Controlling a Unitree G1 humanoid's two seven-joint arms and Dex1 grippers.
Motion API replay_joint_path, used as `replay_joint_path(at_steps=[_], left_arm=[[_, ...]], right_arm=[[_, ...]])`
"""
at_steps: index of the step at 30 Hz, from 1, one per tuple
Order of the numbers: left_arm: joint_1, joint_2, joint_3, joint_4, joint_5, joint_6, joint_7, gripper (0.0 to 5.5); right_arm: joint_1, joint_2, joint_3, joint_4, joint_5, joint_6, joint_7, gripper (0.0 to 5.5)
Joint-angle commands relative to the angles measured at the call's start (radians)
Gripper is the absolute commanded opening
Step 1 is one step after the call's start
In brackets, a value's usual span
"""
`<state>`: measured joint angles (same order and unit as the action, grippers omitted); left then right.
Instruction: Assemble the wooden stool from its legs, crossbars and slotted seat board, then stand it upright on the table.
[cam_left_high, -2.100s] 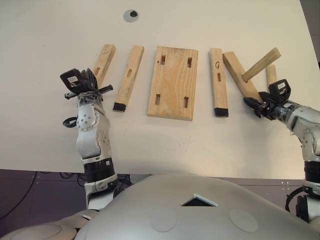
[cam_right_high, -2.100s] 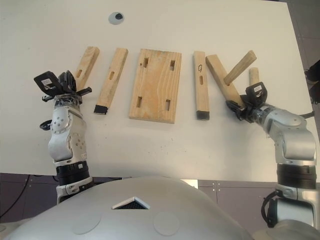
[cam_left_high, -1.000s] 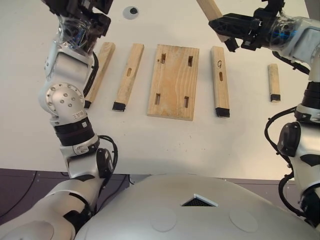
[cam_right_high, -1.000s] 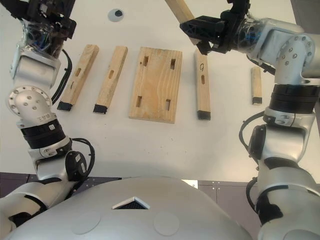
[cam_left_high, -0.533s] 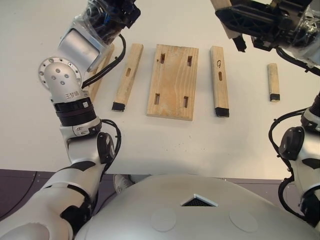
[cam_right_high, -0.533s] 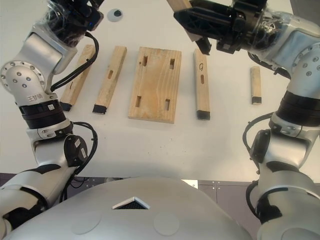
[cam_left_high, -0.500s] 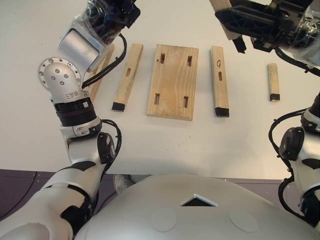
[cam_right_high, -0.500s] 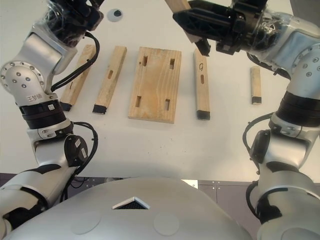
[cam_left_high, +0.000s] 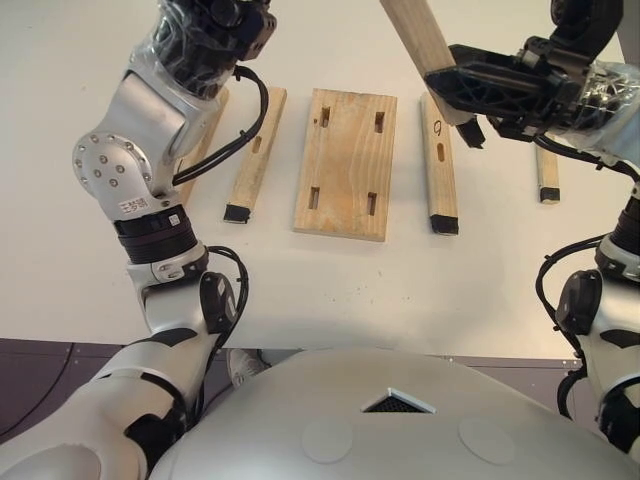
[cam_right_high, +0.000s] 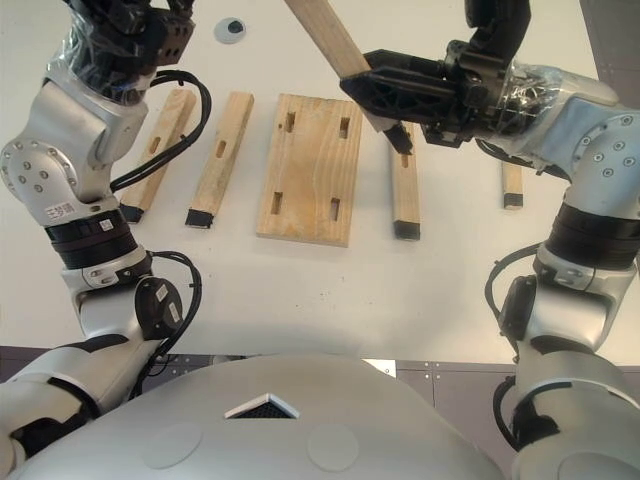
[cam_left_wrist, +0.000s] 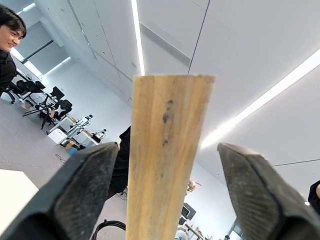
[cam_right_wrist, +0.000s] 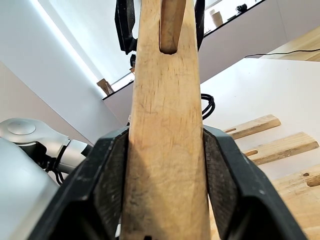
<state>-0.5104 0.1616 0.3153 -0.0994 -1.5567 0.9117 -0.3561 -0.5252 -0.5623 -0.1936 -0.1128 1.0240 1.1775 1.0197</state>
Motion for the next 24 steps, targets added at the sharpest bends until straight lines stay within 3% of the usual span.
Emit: replay_joint_path(at_steps=[1, 7, 12, 13, 21, 24], left_arm=[[-0.013, 0.021, -0.015, 0.004, 0.017, -0.008, -0.014, 3.06], [-0.037, 0.033, -0.037, 0.032, 0.066, -0.023, -0.043, 2.17], [-0.023, 0.044, -0.055, 0.019, 0.094, -0.026, -0.069, 2.02], [-0.022, 0.046, -0.058, 0.015, 0.099, -0.025, -0.075, 2.38], [-0.028, 0.055, -0.072, 0.020, 0.120, -0.019, -0.084, 3.61], [-0.032, 0.049, -0.053, 0.028, 0.096, -0.022, -0.069, 3.43]], right_arm=[[-0.001, -0.026, 0.001, -0.022, 0.022, -0.011, 0.023, 2.04], [0.001, -0.028, 0.016, -0.035, 0.017, -0.017, 0.035, 2.04], [0.006, -0.034, 0.037, -0.046, 0.011, -0.022, 0.052, 2.04], [0.005, -0.034, 0.040, -0.045, 0.009, -0.023, 0.053, 2.04], [0.004, -0.037, 0.039, -0.040, 0.004, -0.036, 0.050, 2.04], [0.009, -0.042, 0.042, -0.044, -0.002, -0.041, 0.052, 2.04]])
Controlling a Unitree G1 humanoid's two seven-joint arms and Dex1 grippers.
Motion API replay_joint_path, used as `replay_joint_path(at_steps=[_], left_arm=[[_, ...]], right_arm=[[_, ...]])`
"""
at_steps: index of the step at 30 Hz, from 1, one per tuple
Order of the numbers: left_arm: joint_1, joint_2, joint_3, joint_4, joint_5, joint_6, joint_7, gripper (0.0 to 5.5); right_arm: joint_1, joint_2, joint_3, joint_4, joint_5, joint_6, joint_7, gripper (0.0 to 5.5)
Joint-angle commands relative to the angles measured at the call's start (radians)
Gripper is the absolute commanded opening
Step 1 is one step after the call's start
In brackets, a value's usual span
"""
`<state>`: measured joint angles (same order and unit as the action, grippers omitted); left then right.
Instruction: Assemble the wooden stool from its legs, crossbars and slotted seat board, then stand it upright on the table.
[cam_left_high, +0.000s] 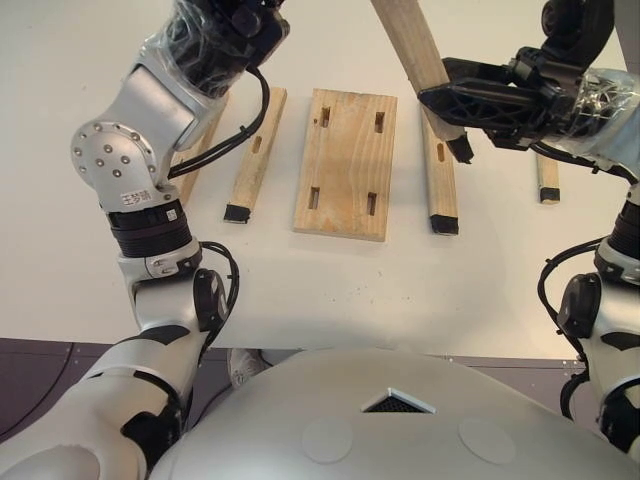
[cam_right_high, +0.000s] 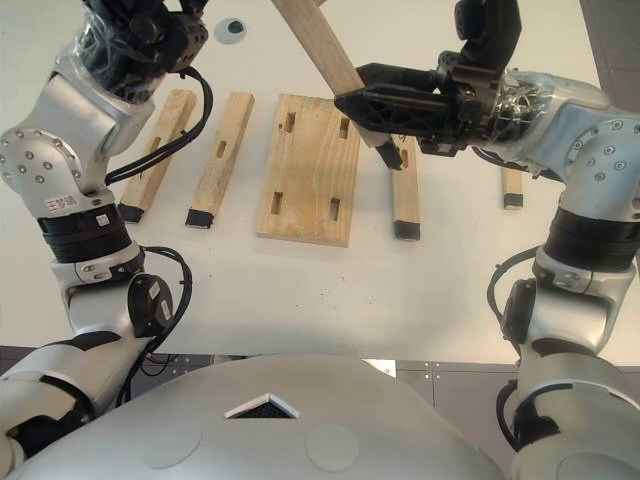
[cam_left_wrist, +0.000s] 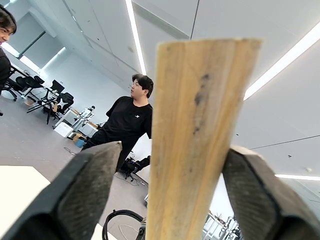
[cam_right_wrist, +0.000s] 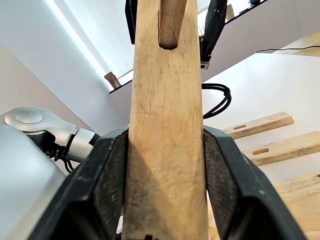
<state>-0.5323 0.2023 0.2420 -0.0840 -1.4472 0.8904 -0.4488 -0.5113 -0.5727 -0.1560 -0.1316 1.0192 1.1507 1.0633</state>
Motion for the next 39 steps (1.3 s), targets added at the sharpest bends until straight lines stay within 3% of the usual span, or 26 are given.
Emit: replay_joint_path(at_steps=[1, 10, 15, 16, 19, 23, 28, 32, 39], left_arm=[[-0.012, 0.008, 0.024, 0.018, -0.020, -0.001, 0.029, 3.30], [0.004, 0.007, 0.027, 0.011, -0.004, -0.014, 0.009, 2.08], [0.001, -0.010, 0.043, 0.029, 0.051, -0.068, 0.014, 2.06], [0.001, -0.015, 0.050, 0.033, 0.058, -0.079, 0.018, 2.06], [-0.012, -0.004, 0.085, 0.057, 0.066, -0.108, 0.011, 2.03], [-0.032, 0.095, 0.131, 0.122, 0.124, -0.129, -0.046, 2.01], [0.042, 0.213, 0.065, 0.144, 0.326, -0.167, -0.205, 2.01], [0.131, 0.221, 0.017, 0.108, 0.435, -0.216, -0.301, 2.01], [0.236, 0.280, 0.046, 0.023, 0.435, -0.178, -0.375, 2.01]], right_arm=[[-0.003, -0.033, 0.008, -0.024, -0.004, -0.018, 0.007, 2.04], [0.014, -0.052, 0.053, -0.026, -0.063, -0.086, 0.022, 2.04], [0.007, -0.050, 0.067, -0.004, -0.078, -0.090, 0.009, 2.04], [0.005, -0.048, 0.068, 0.000, -0.078, -0.087, 0.004, 2.43], [0.010, -0.050, 0.076, 0.007, -0.085, -0.085, 0.000, 2.82], [0.018, -0.060, 0.108, 0.053, -0.153, -0.124, -0.012, 3.45], [-0.035, 0.037, 0.068, 0.292, -0.384, -0.334, -0.288, 2.63], [-0.141, 0.093, 0.004, 0.512, -0.496, -0.465, -0.486, 1.86], [-0.268, 0.073, 0.001, 0.708, -0.579, -0.519, -0.469, 0.48]])
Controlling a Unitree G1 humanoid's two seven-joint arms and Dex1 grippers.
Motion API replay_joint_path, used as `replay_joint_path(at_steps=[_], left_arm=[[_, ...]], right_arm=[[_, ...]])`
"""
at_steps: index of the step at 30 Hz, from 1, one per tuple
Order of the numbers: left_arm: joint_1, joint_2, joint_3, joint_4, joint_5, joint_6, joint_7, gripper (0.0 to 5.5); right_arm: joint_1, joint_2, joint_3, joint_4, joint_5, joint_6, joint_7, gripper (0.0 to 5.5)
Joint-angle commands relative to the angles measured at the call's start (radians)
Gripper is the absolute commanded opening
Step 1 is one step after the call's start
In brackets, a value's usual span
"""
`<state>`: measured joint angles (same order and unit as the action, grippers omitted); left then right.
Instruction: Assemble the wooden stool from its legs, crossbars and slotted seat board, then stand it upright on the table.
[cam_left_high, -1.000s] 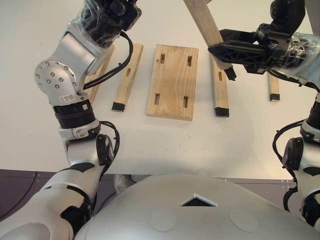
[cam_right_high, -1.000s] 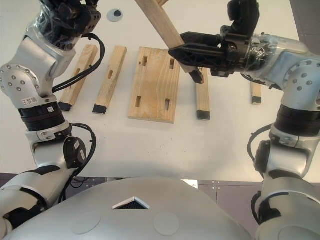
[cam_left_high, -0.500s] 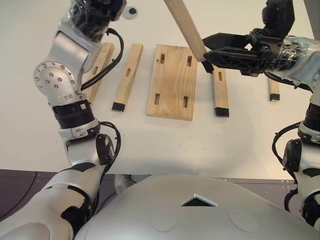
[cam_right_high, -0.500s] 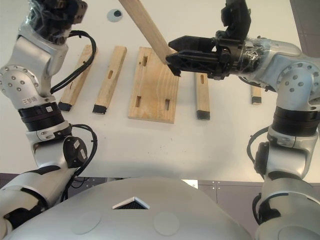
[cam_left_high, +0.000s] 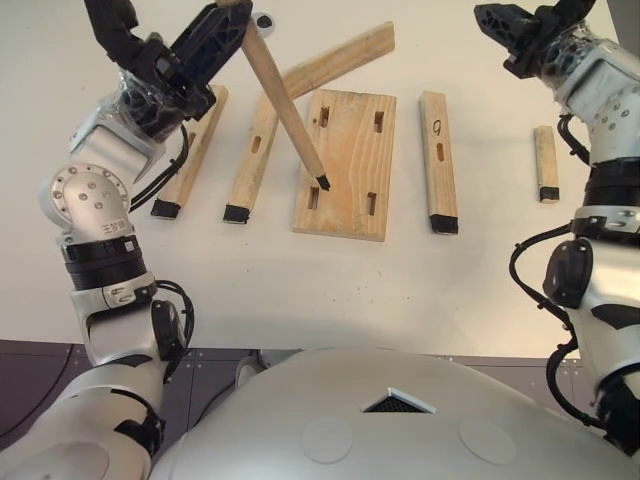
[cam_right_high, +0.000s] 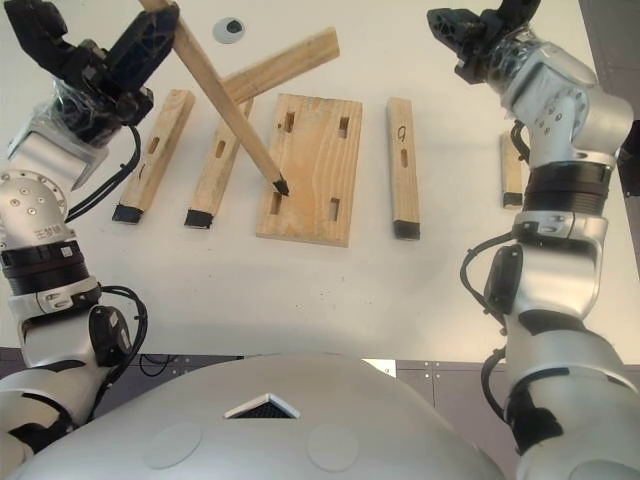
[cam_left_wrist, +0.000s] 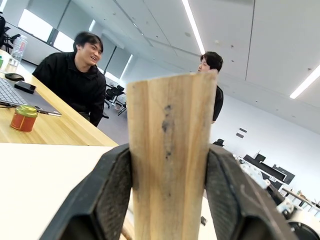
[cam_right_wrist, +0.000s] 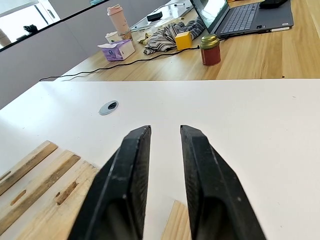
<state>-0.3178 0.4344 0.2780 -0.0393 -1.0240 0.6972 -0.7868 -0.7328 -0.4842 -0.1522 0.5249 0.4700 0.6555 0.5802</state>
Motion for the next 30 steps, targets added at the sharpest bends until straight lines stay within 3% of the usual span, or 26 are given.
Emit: replay_joint_path(at_steps=[1, 3, 8, 14, 21, 30], left_arm=[[0.021, 0.058, 0.005, -0.006, 0.028, 0.009, -0.053, 2.01], [0.008, 0.061, -0.009, 0.042, 0.052, 0.001, -0.081, 2.01], [-0.023, 0.011, -0.028, 0.105, 0.072, -0.020, -0.108, 2.01], [-0.034, 0.027, 0.003, 0.102, 0.048, 0.013, -0.120, 2.01], [0.000, 0.045, -0.121, 0.188, 0.255, -0.149, -0.225, 2.01], [-0.097, 0.033, 0.000, 0.229, 0.079, -0.023, -0.233, 2.00]], right_arm=[[-0.048, -0.015, -0.001, 0.061, -0.037, -0.028, 0.019, 0.43], [-0.051, -0.014, 0.006, 0.074, -0.049, -0.033, 0.031, 0.02], [-0.077, -0.014, 0.010, 0.111, -0.079, -0.044, 0.061, 0.00], [-0.060, 0.000, 0.011, 0.128, -0.106, -0.061, 0.084, 0.00], [-0.063, 0.000, 0.011, 0.170, -0.135, -0.097, 0.107, 0.00], [-0.050, 0.008, 0.005, 0.181, -0.140, -0.106, 0.119, 0.00]])
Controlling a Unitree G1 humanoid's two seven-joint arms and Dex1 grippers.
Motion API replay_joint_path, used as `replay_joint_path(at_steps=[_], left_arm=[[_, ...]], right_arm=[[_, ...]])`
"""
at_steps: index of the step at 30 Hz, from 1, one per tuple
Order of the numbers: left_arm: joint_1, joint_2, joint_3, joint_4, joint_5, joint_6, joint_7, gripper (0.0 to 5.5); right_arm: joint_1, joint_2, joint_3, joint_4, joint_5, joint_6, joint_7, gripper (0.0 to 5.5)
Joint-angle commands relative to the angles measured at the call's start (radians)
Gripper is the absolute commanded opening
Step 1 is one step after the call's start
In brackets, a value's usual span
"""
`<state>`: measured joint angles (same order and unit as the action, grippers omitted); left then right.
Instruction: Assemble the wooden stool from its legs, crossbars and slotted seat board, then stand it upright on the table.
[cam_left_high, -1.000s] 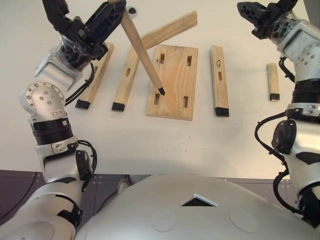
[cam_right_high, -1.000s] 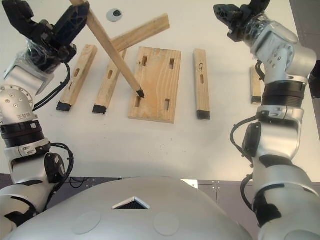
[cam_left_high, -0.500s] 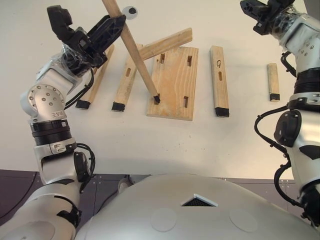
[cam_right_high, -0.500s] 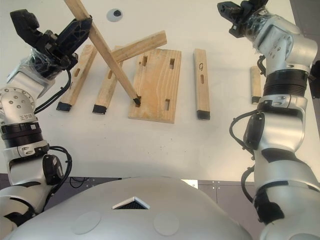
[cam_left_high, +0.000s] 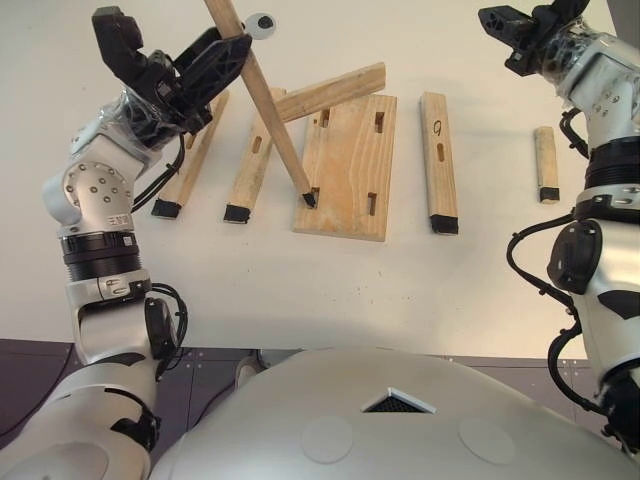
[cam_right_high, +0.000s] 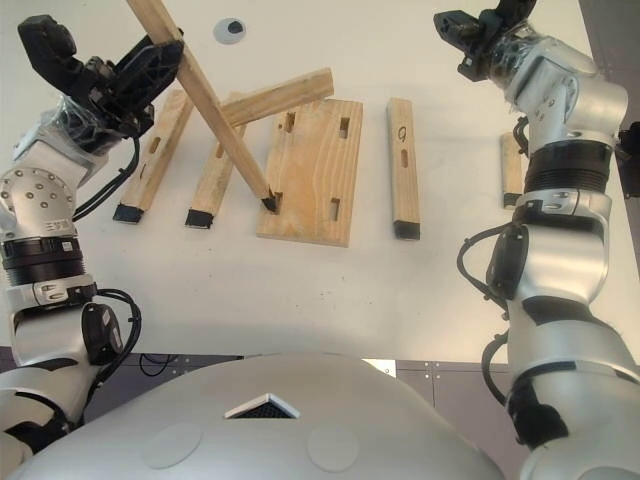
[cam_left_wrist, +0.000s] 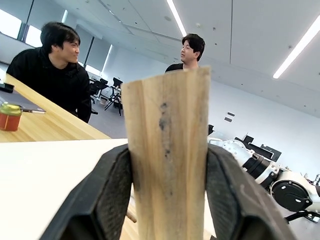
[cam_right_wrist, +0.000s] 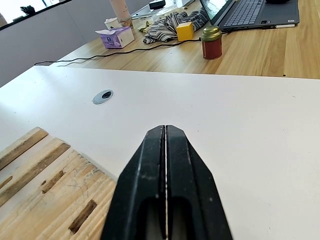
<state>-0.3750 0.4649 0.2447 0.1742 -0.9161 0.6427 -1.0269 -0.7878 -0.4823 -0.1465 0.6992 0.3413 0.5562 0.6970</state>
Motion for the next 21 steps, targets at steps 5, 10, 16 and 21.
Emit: replay_joint_path(at_steps=[5, 10, 16, 21], left_arm=[[-0.046, -0.041, 0.066, 0.081, -0.030, 0.035, 0.033, 2.00], [-0.021, -0.059, 0.030, 0.109, 0.038, -0.001, 0.011, 1.99], [-0.030, 0.004, -0.022, 0.112, 0.109, 0.000, -0.050, 1.99], [-0.024, 0.115, -0.159, 0.079, 0.233, -0.043, -0.175, 1.99]], right_arm=[[-0.003, 0.005, 0.004, 0.017, -0.015, -0.011, 0.009, 0.00], [-0.007, 0.001, 0.006, 0.026, -0.024, -0.013, 0.019, 0.00], [0.009, 0.010, 0.003, 0.008, -0.030, -0.001, 0.018, 0.00], [0.055, 0.020, 0.003, -0.053, -0.022, 0.023, 0.009, 0.00]])
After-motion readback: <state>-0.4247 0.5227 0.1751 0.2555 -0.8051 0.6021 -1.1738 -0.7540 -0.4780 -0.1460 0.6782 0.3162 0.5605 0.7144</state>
